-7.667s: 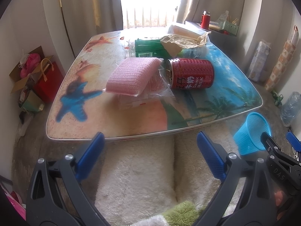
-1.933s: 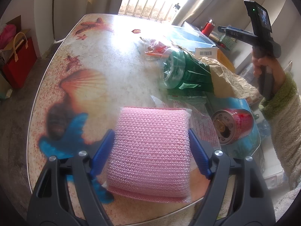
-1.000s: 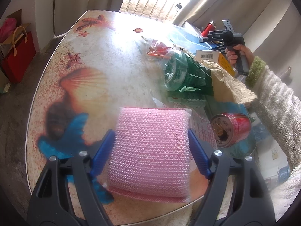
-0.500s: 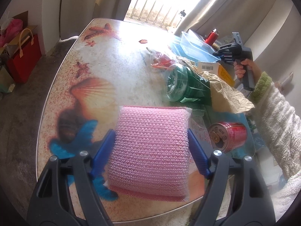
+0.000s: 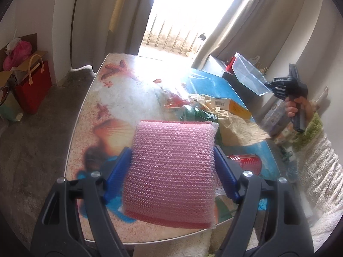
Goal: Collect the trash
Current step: 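Close the right tool on the clear plastic box rim and lift it, then carry both items over the blue wastebasket and open both tools to drop them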
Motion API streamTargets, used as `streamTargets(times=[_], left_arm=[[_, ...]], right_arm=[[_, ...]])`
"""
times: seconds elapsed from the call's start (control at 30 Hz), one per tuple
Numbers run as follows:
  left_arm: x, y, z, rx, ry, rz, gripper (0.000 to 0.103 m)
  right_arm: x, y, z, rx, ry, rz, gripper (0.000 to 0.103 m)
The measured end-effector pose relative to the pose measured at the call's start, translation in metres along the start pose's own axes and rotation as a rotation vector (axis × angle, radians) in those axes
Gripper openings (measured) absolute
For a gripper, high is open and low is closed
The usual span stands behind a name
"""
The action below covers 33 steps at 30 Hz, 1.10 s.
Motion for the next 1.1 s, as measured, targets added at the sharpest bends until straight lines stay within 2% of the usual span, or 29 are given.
streamTargets(times=[0.27, 0.53, 0.77, 0.97, 1.1], left_arm=[[0.017, 0.059, -0.016, -0.080, 0.043, 0.128, 0.073], [0.028, 0.160, -0.001, -0.269, 0.043, 0.305, 0.073], [0.015, 0.273, 0.022, -0.478, 0.004, 0.462, 0.073], [-0.008, 0.371, 0.042, -0.640, -0.051, 0.576, 0.073], [-0.027, 0.429, 0.065, -0.723, -0.122, 0.622, 0.073]], right_arm=[[-0.045, 0.055, -0.106, 0.053, 0.083, 0.052, 0.004], [-0.110, 0.155, -0.195, 0.035, 0.160, 0.199, 0.004], [-0.176, 0.263, -0.259, -0.064, 0.240, 0.368, 0.004], [-0.228, 0.348, -0.282, -0.182, 0.281, 0.530, 0.004], [-0.254, 0.400, -0.285, -0.242, 0.299, 0.639, 0.004]])
Point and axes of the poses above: each gripper's, at about its wrist camera, not at the fingertips, and z roughly the way its jaws point, y to its right, x to its top, the point moved 5 cm from there along z, roughly the way its jaws point, and after that the axes turned 15 degrees about z, right-handed, at the moved point
